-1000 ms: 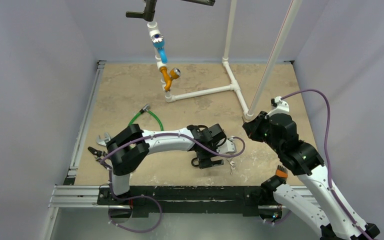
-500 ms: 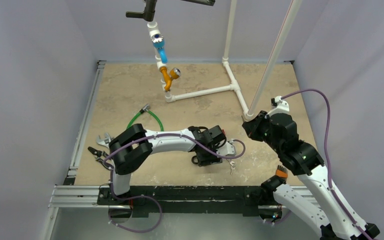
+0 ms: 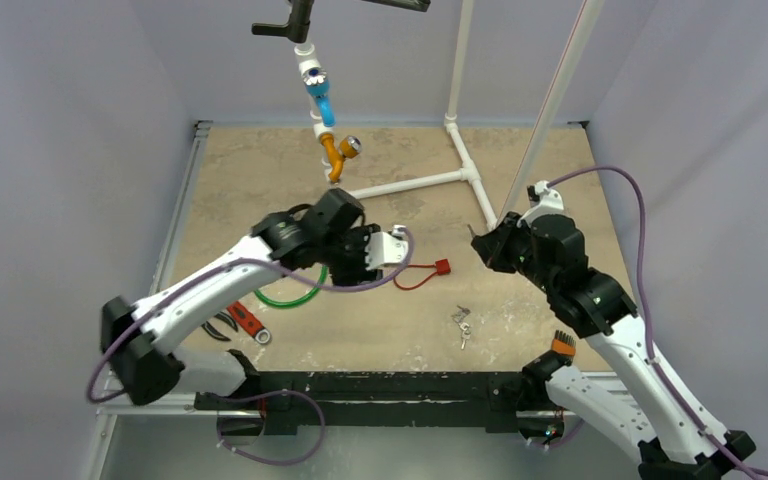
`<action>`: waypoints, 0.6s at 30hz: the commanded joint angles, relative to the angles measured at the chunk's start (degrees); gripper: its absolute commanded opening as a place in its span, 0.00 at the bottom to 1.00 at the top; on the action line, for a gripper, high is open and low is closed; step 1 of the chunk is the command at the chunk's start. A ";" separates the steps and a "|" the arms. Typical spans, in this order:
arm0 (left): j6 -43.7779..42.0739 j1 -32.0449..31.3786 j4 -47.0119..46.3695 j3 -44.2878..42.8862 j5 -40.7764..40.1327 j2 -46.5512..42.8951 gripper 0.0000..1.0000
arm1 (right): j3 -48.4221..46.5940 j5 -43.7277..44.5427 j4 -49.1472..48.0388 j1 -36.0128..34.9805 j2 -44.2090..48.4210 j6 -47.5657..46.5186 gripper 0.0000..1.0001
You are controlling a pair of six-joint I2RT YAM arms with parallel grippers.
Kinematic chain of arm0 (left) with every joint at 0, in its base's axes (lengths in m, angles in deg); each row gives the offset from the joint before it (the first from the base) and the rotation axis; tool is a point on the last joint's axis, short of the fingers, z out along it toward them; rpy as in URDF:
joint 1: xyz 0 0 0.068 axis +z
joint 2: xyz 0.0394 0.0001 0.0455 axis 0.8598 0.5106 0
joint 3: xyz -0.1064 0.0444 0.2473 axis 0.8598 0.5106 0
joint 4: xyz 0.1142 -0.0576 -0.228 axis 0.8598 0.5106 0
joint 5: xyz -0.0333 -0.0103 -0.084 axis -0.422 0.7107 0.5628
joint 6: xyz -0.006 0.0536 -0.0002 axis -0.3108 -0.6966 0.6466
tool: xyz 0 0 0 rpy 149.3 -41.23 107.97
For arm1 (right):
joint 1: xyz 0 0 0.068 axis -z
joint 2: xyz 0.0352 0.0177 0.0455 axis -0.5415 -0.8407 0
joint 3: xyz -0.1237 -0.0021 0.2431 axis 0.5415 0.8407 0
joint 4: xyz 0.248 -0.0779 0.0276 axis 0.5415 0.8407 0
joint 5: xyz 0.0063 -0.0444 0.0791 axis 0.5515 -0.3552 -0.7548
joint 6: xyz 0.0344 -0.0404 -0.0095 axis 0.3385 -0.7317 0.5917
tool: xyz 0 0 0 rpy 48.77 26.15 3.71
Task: Unlock with the key
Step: Pick up the lock from the center of the board.
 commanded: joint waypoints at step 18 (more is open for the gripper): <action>-42.79 -13.79 -7.00 6.99 16.70 -43.31 0.00 | -5.19 -30.14 -13.13 0.07 -7.03 -14.20 0.00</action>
